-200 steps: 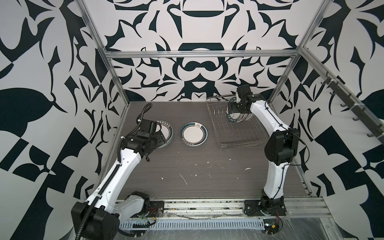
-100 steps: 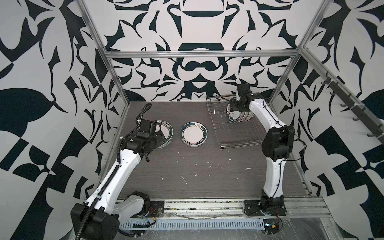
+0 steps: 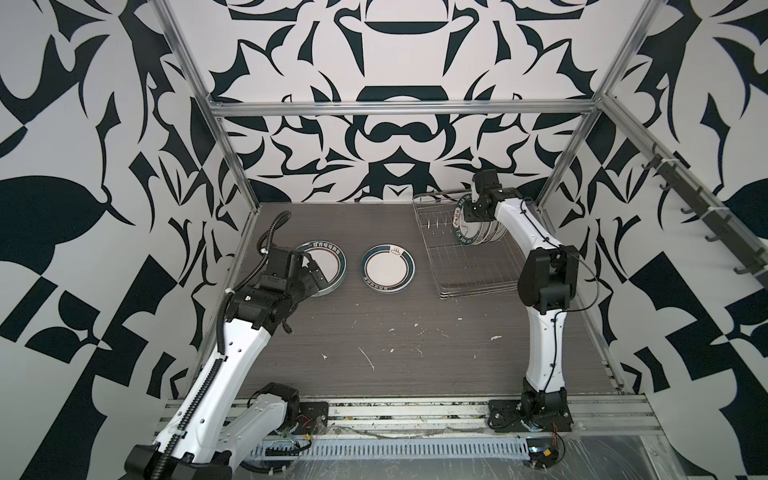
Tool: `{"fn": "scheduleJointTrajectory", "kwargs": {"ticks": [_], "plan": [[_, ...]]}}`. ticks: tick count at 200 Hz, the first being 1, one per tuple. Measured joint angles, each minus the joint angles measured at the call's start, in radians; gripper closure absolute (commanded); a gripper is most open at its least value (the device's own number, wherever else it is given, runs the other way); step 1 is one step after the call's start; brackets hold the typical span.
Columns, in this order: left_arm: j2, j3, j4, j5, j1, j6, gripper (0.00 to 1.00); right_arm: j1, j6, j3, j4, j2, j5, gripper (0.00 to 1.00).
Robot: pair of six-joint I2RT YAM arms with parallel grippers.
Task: Unload the plates from the dish rack
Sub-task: 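Grip the nearest HAO SHI HAO WEI plate in the rack with right gripper, then lift the HAO SHI HAO WEI plate out of the rack toward the left gripper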
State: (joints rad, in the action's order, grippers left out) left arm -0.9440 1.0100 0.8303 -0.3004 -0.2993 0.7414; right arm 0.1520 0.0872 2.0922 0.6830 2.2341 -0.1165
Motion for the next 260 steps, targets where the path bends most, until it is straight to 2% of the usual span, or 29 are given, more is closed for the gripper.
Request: {"fn": "scheduleJointTrajectory", "kwargs": {"ticks": [22, 38, 72, 142, 176, 208, 233, 260], "plan": [[0.054, -0.027, 0.002, -0.04, 0.0, 0.029, 0.01, 0.0, -0.022, 0.0, -0.013, 0.0, 0.003, 0.84], [0.094, -0.046, -0.003, -0.055, 0.0, 0.034, 0.01, 0.0, -0.032, 0.0, -0.016, -0.001, 0.012, 0.86], [0.12, -0.056, 0.002, -0.081, 0.0, 0.046, 0.01, 0.0, -0.041, 0.001, -0.019, -0.001, 0.015, 0.97], [0.034, -0.052, 0.02, -0.112, 0.0, 0.081, 0.01, 0.0, -0.043, 0.0, 0.028, -0.052, 0.016, 1.0], [0.028, -0.056, 0.002, -0.113, 0.0, 0.076, 0.01, -0.007, -0.041, -0.051, 0.042, -0.212, -0.01, 1.0], [0.05, -0.081, -0.042, -0.13, 0.0, 0.068, 0.01, -0.005, -0.008, -0.142, 0.013, -0.404, 0.014, 1.0], [0.042, -0.083, -0.063, -0.13, 0.0, 0.057, 0.01, -0.003, 0.053, -0.311, -0.064, -0.587, 0.074, 1.0], [0.012, -0.083, -0.087, -0.119, 0.0, 0.053, 0.01, -0.003, 0.197, -0.552, -0.186, -0.778, 0.185, 1.0]]}}
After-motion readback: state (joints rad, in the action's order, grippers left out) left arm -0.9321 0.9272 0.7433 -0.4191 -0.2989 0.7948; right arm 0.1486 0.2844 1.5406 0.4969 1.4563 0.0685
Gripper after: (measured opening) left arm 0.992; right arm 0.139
